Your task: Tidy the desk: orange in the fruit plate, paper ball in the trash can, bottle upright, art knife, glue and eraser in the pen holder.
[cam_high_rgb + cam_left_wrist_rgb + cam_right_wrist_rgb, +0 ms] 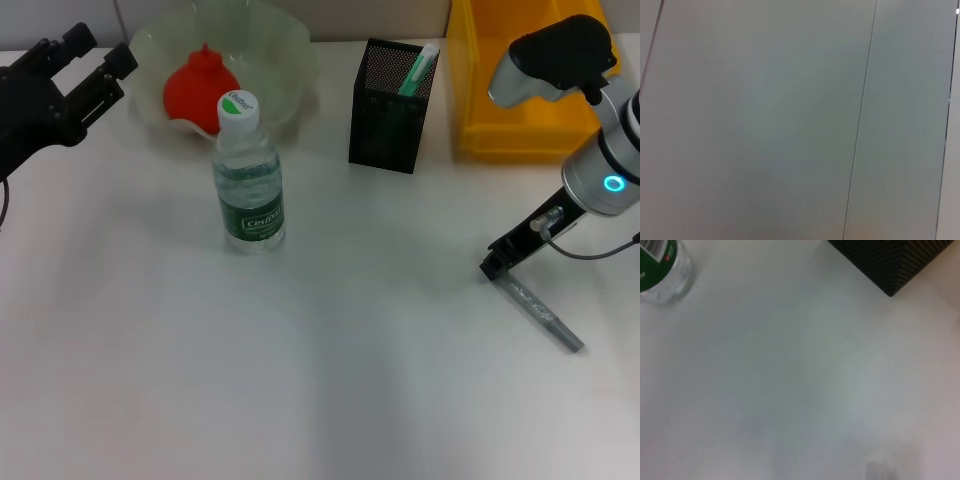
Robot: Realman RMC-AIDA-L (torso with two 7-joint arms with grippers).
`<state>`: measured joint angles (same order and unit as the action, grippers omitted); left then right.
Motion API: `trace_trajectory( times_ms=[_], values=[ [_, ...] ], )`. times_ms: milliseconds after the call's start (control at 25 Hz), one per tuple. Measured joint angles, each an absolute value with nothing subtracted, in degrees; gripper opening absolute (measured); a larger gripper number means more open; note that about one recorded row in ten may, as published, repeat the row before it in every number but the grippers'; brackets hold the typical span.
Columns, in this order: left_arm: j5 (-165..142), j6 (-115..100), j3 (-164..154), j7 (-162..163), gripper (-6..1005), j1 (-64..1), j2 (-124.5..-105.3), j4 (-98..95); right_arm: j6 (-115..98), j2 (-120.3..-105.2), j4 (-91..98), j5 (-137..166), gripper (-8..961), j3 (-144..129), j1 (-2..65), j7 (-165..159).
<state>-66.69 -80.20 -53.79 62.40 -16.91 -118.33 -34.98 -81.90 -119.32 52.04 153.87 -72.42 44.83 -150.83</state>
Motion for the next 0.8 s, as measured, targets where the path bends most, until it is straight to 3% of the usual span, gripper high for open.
trace_trajectory(
  times_ms=[200, 480, 800],
  values=[
    [-66.69, -80.25, -53.79, 62.4, 605, -16.92, -118.37, -34.98, -82.7, -119.21, 52.93, 153.67, 151, -71.39, 43.92, -150.45],
    [-66.64, -80.17, -53.76, 62.47, 605, -16.96, -118.39, -34.98, -89.31, -118.78, 63.42, 133.45, 138, -53.06, 36.69, -138.36],
    [-66.61, -79.76, -53.69, 62.02, 605, -17.39, -118.48, -34.89, -78.31, -118.15, 42.12, 95.21, 135, -38.79, 34.59, -103.87]
  ],
)
